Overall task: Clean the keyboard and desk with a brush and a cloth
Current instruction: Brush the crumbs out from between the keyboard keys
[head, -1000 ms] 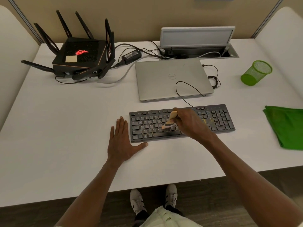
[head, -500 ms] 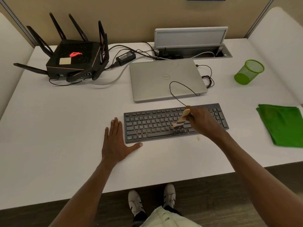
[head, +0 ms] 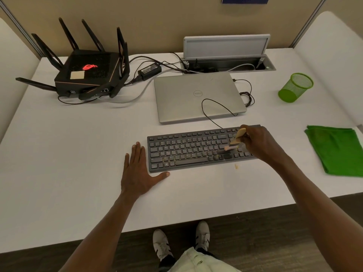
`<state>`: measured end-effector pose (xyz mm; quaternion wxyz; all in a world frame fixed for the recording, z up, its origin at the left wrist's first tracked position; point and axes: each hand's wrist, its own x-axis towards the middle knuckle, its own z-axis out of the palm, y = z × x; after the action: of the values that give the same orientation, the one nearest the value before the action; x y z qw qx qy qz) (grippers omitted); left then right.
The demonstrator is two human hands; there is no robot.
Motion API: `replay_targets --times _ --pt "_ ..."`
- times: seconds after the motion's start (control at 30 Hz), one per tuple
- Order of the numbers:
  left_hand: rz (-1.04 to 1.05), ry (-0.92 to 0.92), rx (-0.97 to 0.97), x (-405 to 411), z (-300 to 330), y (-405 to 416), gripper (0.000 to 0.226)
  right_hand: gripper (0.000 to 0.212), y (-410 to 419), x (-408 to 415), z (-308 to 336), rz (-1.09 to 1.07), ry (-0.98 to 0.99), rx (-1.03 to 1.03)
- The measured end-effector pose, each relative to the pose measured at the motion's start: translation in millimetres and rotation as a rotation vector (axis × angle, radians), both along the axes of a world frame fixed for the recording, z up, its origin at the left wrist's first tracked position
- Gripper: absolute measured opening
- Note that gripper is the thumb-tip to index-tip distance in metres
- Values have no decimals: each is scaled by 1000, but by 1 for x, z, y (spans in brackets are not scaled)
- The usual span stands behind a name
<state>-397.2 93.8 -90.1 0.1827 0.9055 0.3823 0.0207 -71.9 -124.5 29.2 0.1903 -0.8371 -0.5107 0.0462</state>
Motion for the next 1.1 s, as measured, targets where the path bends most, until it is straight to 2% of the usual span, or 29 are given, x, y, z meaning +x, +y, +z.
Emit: replay_targets --times 0.27,0.43,0.73,0.87,1.1 --pt "-4 -2 5 0 -1 0 141 24 -10 -4 26 -127 54 134" --pt "-4 -7 7 -1 -2 0 141 12 13 -40 37 -169 165 201" --pt "-3 -6 9 -1 -3 1 142 4 78 -118 4 75 215 180" --pt "-8 -16 7 -1 -4 1 142 11 104 -147 -8 155 217 191" --pt "-15 -26 8 -1 -9 2 141 11 123 -176 -19 64 199 219"
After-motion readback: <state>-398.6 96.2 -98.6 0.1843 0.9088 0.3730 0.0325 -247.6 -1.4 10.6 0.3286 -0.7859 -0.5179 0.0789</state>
